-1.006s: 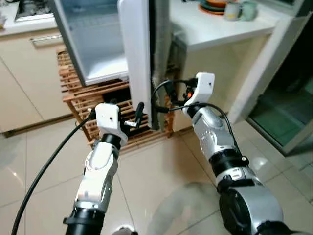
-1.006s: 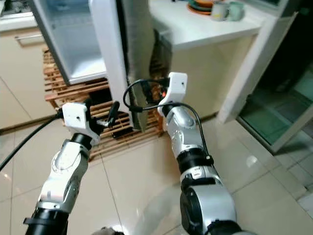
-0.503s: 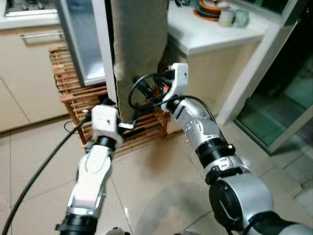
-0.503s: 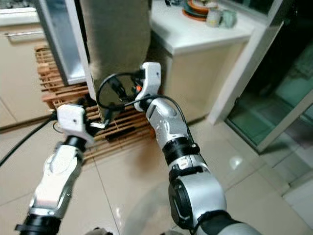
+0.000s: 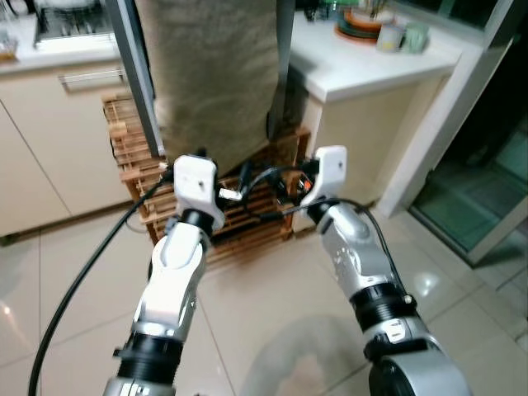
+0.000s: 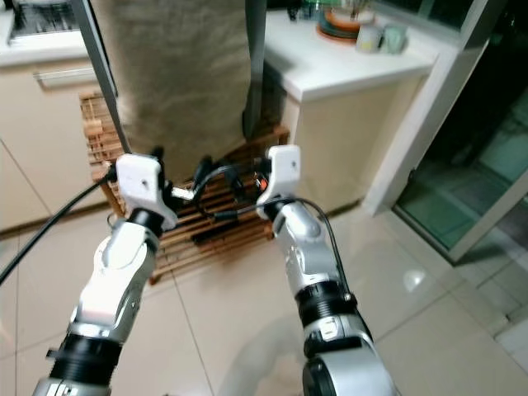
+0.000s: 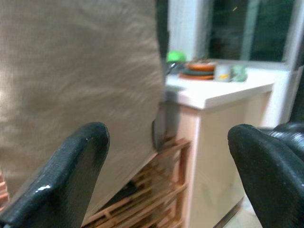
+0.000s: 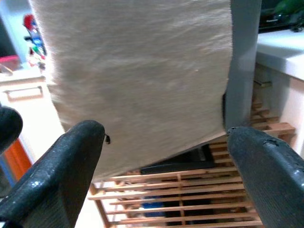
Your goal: Restocking fridge
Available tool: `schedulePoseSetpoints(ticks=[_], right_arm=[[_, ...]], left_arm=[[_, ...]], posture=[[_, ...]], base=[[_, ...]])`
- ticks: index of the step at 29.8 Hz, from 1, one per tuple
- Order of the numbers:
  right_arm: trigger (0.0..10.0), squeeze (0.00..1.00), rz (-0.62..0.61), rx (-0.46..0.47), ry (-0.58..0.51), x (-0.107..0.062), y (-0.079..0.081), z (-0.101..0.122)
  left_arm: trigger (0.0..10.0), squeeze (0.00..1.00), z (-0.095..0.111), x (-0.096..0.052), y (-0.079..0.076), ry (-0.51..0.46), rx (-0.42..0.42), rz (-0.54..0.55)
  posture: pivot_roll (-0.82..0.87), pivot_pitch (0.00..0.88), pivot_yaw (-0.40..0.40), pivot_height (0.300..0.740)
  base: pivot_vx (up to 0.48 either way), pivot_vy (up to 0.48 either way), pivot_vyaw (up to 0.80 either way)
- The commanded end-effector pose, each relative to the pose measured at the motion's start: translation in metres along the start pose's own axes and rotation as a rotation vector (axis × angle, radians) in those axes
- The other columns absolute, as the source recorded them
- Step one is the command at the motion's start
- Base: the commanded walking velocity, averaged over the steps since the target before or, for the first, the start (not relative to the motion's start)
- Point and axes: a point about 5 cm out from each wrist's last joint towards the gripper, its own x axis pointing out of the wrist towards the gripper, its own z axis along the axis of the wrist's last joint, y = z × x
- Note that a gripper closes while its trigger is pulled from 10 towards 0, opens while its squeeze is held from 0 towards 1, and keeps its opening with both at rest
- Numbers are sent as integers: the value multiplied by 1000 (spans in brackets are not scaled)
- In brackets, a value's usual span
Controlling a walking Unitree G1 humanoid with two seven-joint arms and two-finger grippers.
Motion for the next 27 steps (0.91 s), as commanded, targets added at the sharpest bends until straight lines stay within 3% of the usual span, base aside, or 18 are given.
schedulePoseSetpoints(ticks=[1,18,27], right_arm=[[10000,0,-16,-28,-7,0,-2,3],[10000,0,-102,-63,8,-5,-18,2],[10000,0,-102,-64,9,-2,-14,-1]], left_arm=[[10000,0,0,4,6,14,-1,25],[10000,0,7,32,22,23,22,63],[10000,0,18,62,21,9,44,34]], posture=[[-133,0,9,740],[-129,0,11,740],[-128,0,25,740]], base=[[450,0,587],[450,0,576],[450,0,521]])
